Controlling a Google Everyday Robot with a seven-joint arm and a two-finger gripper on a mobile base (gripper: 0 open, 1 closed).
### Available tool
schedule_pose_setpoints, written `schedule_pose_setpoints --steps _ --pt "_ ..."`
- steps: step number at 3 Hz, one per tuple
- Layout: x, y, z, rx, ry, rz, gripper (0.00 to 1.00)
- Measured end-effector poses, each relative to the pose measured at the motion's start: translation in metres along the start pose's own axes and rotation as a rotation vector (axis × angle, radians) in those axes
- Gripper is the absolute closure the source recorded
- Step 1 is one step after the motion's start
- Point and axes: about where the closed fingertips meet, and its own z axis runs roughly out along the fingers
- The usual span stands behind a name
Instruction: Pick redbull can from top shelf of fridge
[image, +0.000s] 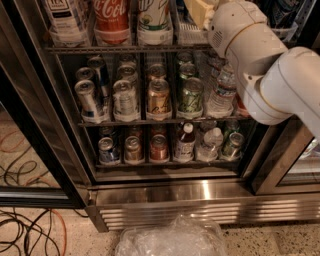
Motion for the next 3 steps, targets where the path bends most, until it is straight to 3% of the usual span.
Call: schedule_pose_setpoints --steps 2,3 --pt "-0.0019 0.0091 -0.0154 -0.139 0.082 0.066 1.00" --pt "-0.0018 0.0103 -0.0153 -0.143 0.083 0.066 1.00"
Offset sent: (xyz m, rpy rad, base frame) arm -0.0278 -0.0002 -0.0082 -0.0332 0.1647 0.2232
